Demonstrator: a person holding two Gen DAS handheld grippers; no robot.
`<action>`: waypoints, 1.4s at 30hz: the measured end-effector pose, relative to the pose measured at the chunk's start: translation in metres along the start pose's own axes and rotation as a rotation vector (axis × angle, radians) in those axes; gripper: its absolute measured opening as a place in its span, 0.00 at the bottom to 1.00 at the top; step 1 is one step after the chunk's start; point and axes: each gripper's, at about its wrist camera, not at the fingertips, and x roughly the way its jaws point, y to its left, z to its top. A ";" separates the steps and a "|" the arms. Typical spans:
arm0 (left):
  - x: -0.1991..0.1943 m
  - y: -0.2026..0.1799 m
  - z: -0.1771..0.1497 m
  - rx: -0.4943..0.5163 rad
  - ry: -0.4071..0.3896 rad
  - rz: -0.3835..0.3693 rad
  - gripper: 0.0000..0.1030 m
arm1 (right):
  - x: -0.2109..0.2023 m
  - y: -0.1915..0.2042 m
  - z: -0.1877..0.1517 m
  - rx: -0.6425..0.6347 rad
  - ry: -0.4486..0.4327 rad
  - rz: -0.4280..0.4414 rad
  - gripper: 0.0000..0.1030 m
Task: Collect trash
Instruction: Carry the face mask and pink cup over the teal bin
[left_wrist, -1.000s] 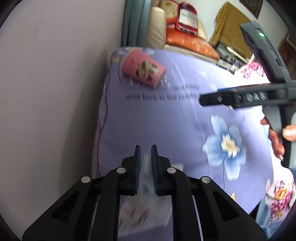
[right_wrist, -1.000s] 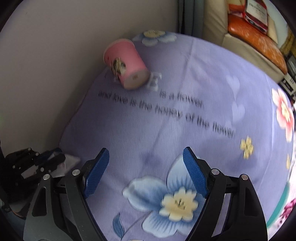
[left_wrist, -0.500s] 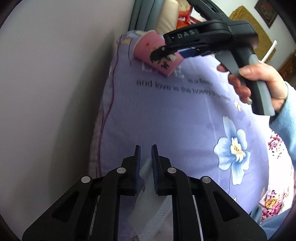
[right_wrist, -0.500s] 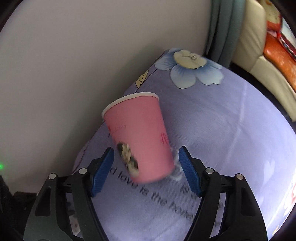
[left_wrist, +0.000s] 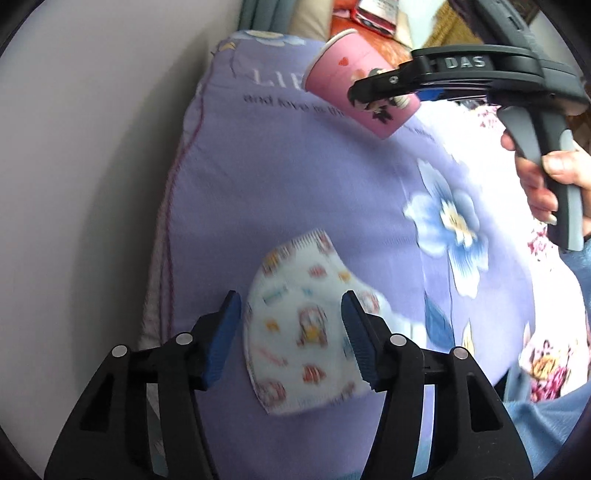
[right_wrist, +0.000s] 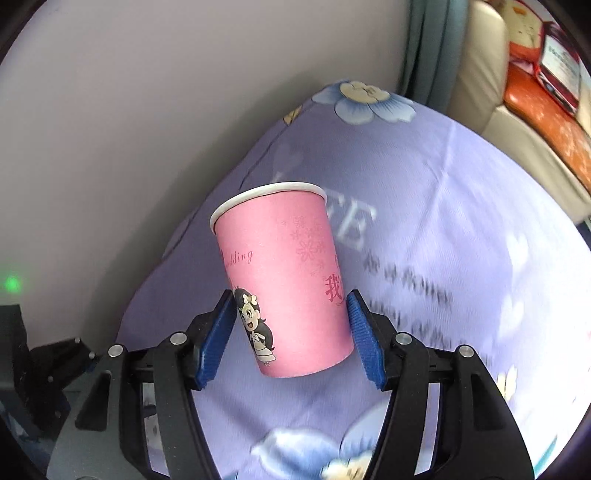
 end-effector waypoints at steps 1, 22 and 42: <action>0.000 -0.003 -0.005 0.006 0.004 -0.001 0.60 | -0.006 0.002 -0.008 0.004 -0.003 0.000 0.57; -0.025 -0.076 -0.009 0.022 -0.075 0.114 0.11 | -0.103 -0.034 -0.132 0.139 -0.123 0.026 0.57; 0.025 -0.310 0.075 0.313 -0.089 -0.091 0.11 | -0.213 -0.209 -0.291 0.580 -0.359 -0.044 0.57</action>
